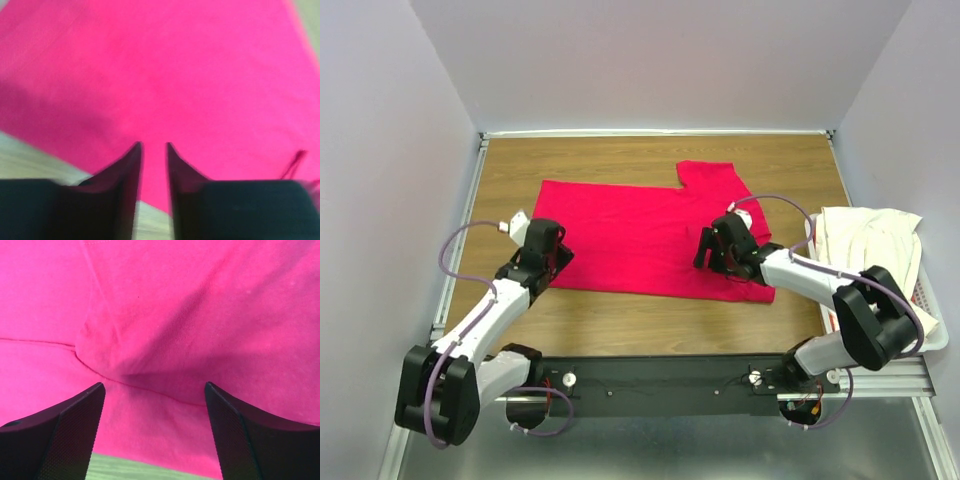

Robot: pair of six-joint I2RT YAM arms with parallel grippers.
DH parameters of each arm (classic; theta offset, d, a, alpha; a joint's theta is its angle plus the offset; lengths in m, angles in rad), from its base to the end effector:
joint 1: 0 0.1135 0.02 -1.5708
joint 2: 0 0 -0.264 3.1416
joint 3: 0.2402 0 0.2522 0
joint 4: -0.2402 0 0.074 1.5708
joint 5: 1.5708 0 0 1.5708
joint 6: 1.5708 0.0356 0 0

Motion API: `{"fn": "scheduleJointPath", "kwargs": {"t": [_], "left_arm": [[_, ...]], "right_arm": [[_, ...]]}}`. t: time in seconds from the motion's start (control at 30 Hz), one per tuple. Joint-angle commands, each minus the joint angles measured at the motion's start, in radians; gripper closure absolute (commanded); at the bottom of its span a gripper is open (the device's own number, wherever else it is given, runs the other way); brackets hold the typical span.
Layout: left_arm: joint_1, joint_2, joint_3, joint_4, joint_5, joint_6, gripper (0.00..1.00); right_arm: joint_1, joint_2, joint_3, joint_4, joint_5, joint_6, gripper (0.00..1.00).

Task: Fold and stack the t-shirts
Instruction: Fold the tshirt

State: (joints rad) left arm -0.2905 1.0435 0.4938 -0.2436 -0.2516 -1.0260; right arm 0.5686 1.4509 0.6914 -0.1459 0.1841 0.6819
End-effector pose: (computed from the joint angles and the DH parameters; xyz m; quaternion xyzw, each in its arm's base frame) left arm 0.1975 -0.0498 0.1875 -0.3744 0.8396 -0.1382 0.3685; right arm 0.2350 0.1424 0.1647 0.0833 0.9380 0.1199 0.3145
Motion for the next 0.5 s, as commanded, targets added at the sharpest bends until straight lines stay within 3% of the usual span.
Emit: {"fn": "scheduleJointPath", "kwargs": {"t": [0.0, 0.07, 0.13, 0.3, 0.47], "left_arm": [[0.010, -0.002, 0.190, -0.020, -0.113, 0.101, 0.55], [0.025, 0.067, 0.322, 0.003, -0.146, 0.193, 0.48], [0.063, 0.131, 0.443, 0.021, -0.176, 0.257, 0.46], [0.158, 0.426, 0.672, 0.072, -0.100, 0.503, 0.50], [0.247, 0.697, 0.899, 0.023, -0.045, 0.587, 0.53]], "right_arm": [[-0.004, -0.035, 0.117, -0.072, 0.043, -0.028, 0.11], [-0.039, -0.012, 0.201, -0.084, 0.052, -0.073, 0.09], [-0.148, 0.074, 0.346, -0.083, -0.033, -0.113, 0.09], [-0.329, 0.287, 0.646, -0.083, -0.107, -0.185, 0.11], [-0.412, 0.556, 0.945, -0.084, -0.140, -0.248, 0.22]]}}
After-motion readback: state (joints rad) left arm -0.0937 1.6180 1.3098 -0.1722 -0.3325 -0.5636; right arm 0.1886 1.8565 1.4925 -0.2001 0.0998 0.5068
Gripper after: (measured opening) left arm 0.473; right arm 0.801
